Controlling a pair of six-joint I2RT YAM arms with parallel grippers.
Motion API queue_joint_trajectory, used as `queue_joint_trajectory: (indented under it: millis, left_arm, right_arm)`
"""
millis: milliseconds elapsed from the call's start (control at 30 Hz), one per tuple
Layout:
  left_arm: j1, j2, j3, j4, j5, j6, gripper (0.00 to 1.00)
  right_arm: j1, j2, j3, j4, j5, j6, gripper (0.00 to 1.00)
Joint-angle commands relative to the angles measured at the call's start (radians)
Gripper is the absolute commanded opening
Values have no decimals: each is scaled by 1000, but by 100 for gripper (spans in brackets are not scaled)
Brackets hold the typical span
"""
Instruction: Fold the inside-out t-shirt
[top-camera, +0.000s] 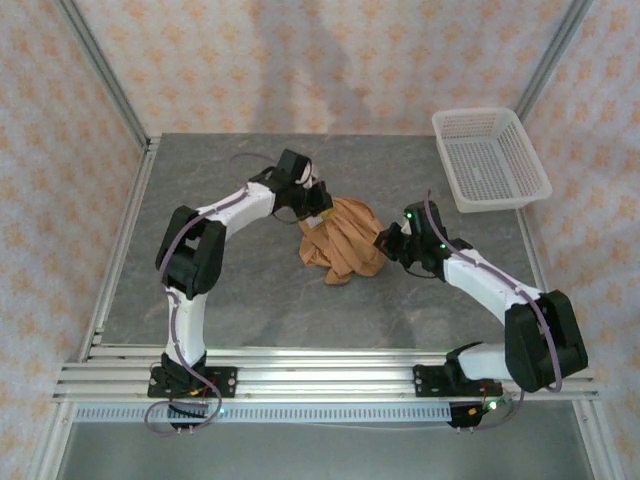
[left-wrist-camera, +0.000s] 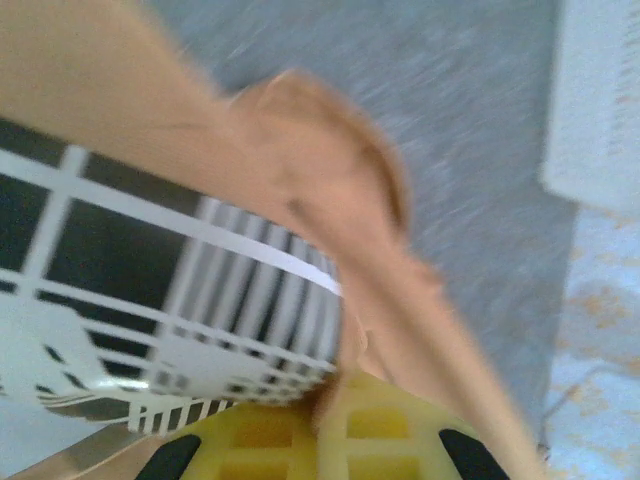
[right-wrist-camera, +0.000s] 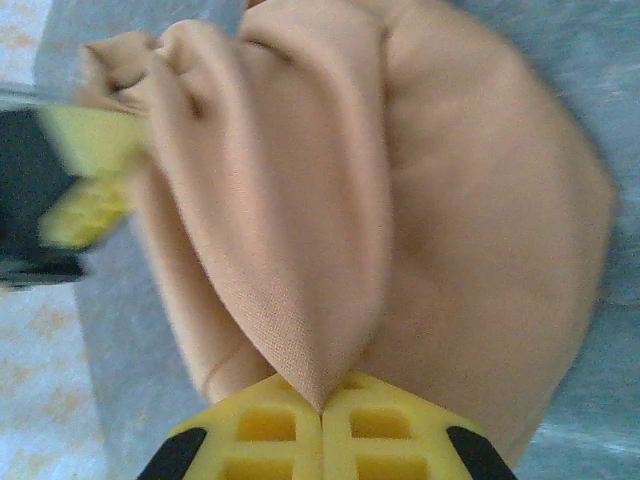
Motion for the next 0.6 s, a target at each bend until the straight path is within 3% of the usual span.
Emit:
queue_joint_trajectory:
  millis: [0,133,200,367,567]
  left_arm:
    - [11,-101,166,7,2,-33,0]
    - [-5,-132,217,154,70,-100,0]
    - [-21,-171,182,208,110,-115,0]
    - [-60,-244,-82,318,176,-83,0]
    - [-51,-350,-397,377,155,-42,0]
  right_arm:
    - [-20,14,-119,41,116,61,0]
    - [7,95,-219,210,46,145,0]
    - [41,100,-207,209,34,142,0]
    - [58,-44,-120,1,112,50,32]
    - [58,-157,-16,-172,199,-46,30]
